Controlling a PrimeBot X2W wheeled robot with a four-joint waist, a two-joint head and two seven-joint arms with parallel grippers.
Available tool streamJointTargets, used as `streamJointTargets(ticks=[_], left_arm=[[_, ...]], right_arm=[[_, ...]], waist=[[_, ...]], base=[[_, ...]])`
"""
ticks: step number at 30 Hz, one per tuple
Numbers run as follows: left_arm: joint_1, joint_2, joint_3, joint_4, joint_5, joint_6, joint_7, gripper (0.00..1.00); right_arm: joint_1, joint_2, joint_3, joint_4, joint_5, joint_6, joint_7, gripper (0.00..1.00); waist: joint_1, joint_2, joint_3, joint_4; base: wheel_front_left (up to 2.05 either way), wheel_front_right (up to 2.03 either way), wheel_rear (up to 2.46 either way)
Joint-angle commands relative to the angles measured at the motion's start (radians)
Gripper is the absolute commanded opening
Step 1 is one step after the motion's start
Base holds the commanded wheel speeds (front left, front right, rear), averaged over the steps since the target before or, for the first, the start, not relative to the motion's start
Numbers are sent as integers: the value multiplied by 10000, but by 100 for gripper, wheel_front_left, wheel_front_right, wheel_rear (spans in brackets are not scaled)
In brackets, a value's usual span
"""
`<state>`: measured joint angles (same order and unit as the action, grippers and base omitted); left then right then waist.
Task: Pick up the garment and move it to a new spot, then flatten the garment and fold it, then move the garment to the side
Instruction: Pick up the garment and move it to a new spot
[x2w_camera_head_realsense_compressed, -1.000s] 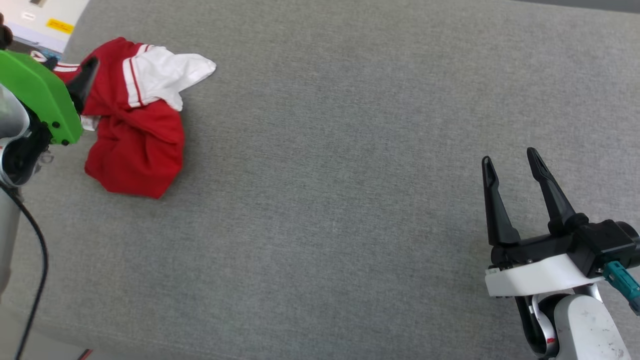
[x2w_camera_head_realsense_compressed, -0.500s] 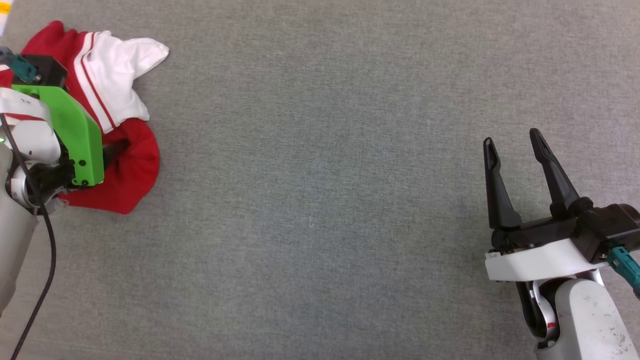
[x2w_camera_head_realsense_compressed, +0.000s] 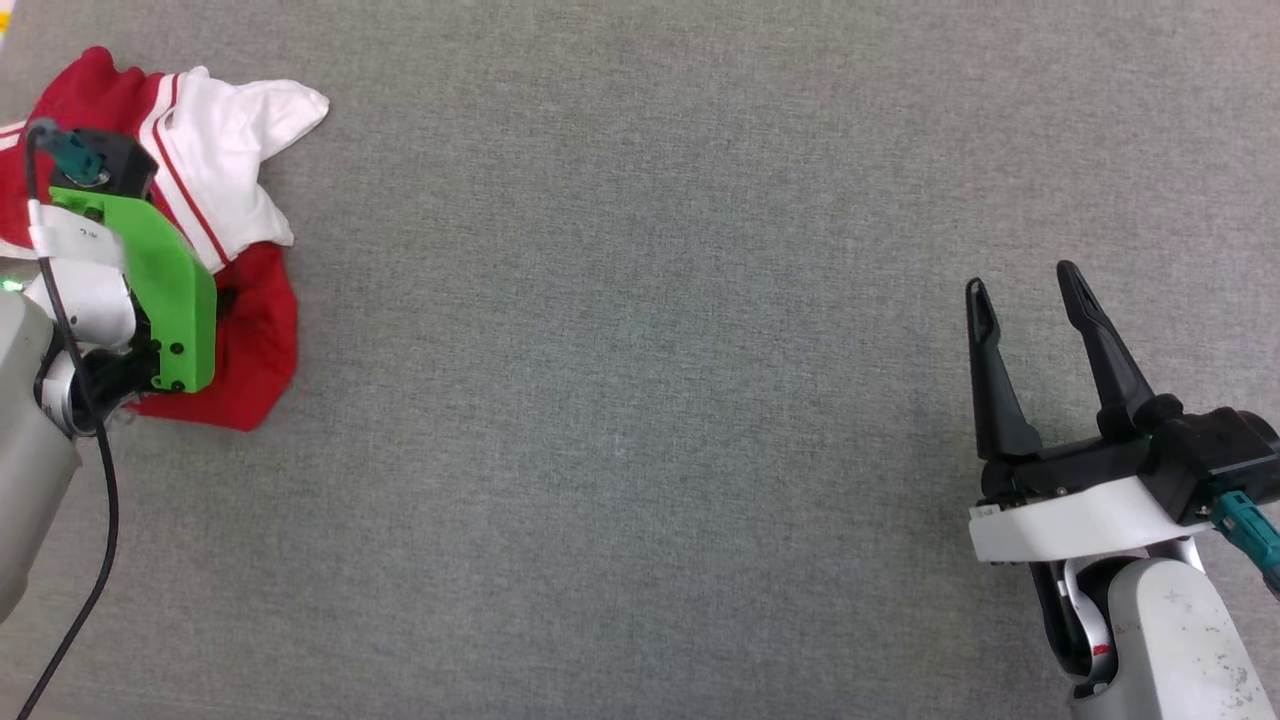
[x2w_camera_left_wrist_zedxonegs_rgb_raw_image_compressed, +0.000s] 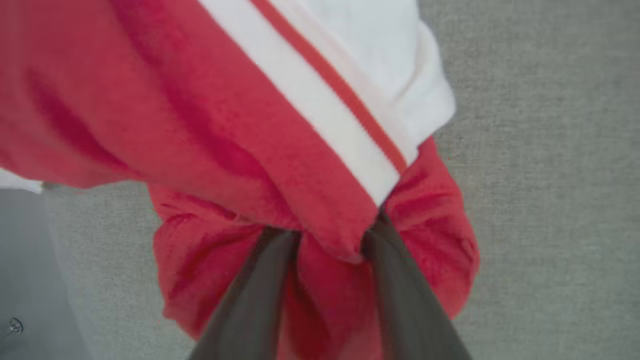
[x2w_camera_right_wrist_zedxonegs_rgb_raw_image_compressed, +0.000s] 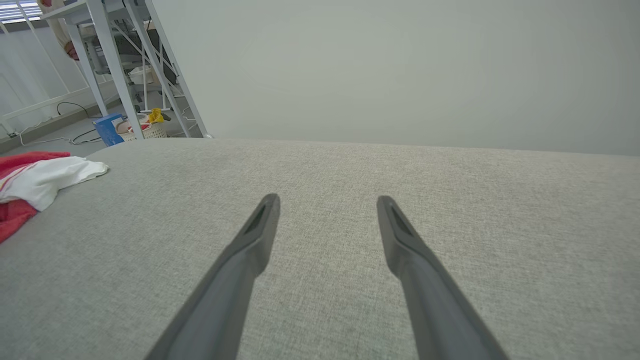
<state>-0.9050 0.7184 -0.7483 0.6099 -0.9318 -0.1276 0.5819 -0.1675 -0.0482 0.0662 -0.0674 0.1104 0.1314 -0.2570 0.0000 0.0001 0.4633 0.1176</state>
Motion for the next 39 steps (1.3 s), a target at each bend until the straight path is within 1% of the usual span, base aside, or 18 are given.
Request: streamJointTargets(ticks=[1,7,12,13,16,18,23,27,30,34,35,36,39], left_arm=[[-55,-128,-92,58,-123,-30,-279,0],[-636,275,-457,-602,240,-30,-1653,0],[-880,476,-1060,-1553,605,-30,-2236,0],[-1012,445,-1387,-2263,735,-30,-2499,0],[-1086,259,-1664,-2999,647,-30,-2586,0],[-1226,213,-2014,-3539,912,-30,-2569,0],[-1514,-84,-2691,-4633,1221,-30,-2552,0],[-1738,-440,-3142,-5173,1290,-30,-2658,0],[-1950,-882,-3506,-5351,1333,-31,-2795,0],[-2227,-1695,-4036,-5166,1327,-31,-3105,0],[-2262,-1948,-4171,-5049,1240,-31,-3235,0],[-2304,-2359,-4469,-4791,1225,-31,-3475,0],[-2077,-2895,-4907,-4394,1213,-31,-3727,0]], right_arm=[[-121,-20,-8,43,82,-7,-47,100],[44,-20,13,141,343,-7,-47,100],[292,-20,-14,207,573,-7,-47,100],[429,-20,0,263,702,-7,-47,100],[518,-20,-3,283,811,-7,-47,100],[549,-20,-18,279,886,-7,-47,100],[558,-20,8,273,1093,-7,-47,100],[595,-20,-66,272,1232,-7,-47,100],[650,-20,-241,269,1367,-7,-47,100],[670,-20,-321,263,1474,-7,-47,100],[671,-20,-358,253,1499,-7,-47,100],[684,-20,-459,236,1561,-7,-47,100],[706,-20,-574,198,1655,-7,-47,100]], waist=[[0,-1,-206,103],[0,-1,-884,233],[0,-1,-1438,314],[0,-1,-1732,303],[0,-1,-1929,204],[0,-1,-2028,55],[0,-1,-2167,-618],[0,-1,-2154,-1251],[0,-1,-2093,-1645],[0,-1,-1972,-2219],[0,-1,-1941,-2359],[0,-1,-1886,-2562],[0,-1,-1791,-2750]], base=[[0,0,0],[0,0,0],[0,0,0],[0,0,0],[0,0,0],[0,0,0],[0,0,0],[0,0,0],[0,0,0],[0,0,0],[0,0,0],[0,0,0],[0,0,0]])
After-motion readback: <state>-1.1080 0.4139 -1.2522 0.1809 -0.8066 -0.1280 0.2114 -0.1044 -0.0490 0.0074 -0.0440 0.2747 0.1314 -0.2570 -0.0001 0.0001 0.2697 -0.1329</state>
